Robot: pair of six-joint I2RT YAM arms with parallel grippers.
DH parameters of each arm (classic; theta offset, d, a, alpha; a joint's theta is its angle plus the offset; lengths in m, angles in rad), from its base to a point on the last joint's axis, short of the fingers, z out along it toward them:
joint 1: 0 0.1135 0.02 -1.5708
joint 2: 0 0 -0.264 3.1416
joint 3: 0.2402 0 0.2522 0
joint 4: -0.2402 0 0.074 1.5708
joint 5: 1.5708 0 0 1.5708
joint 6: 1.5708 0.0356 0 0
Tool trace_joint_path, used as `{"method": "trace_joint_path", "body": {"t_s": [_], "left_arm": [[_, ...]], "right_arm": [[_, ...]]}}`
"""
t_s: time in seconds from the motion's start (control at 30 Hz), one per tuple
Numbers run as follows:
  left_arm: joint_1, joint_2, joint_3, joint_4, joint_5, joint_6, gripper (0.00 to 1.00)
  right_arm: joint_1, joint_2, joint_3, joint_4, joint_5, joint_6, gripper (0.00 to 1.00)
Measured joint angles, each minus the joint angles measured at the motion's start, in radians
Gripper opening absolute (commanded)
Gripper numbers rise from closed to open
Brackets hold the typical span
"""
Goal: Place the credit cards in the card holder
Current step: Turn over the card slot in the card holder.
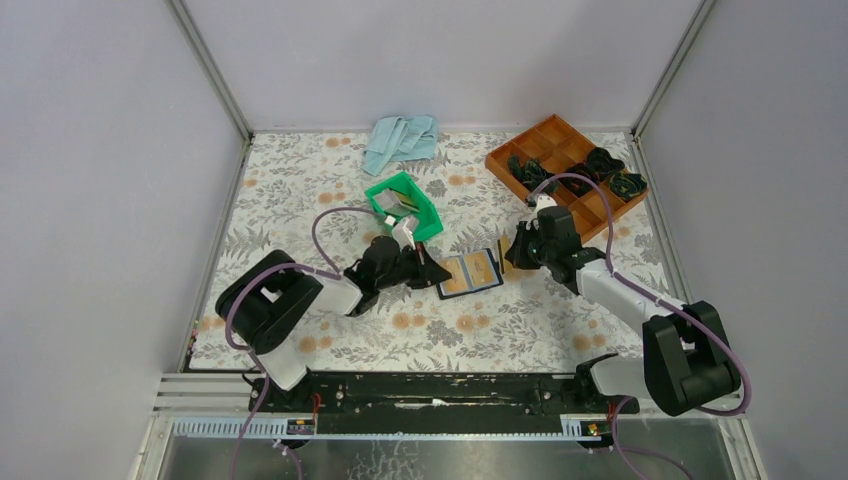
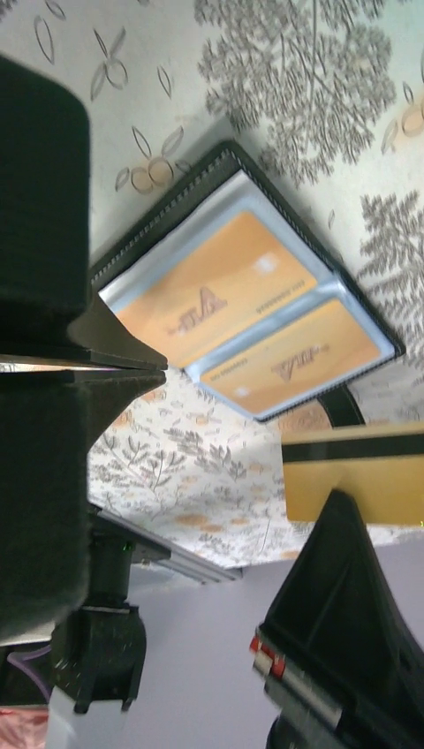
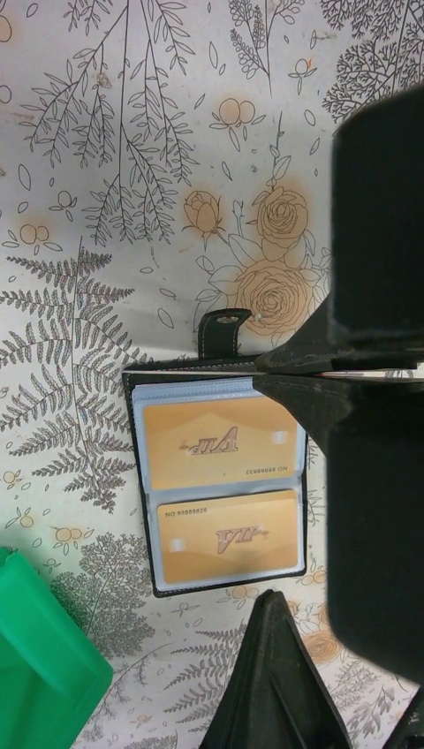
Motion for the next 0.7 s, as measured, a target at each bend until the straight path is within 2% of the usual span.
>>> {"method": "trace_joint_path", "body": {"t_s": [0.3, 0.7], "left_arm": [[-0.012, 0.009, 0.009, -0.101, -0.06, 0.025, 0.0], [-0.013, 0.048, 0.009, -0.114, -0.078, 0.031, 0.0]], "right_arm": [[0.0, 0.027, 0.0, 0.003, 0.001, -0.014, 0.0], [0.0, 0.064, -0.005, 0.041, -0.007, -0.014, 0.0]]}}
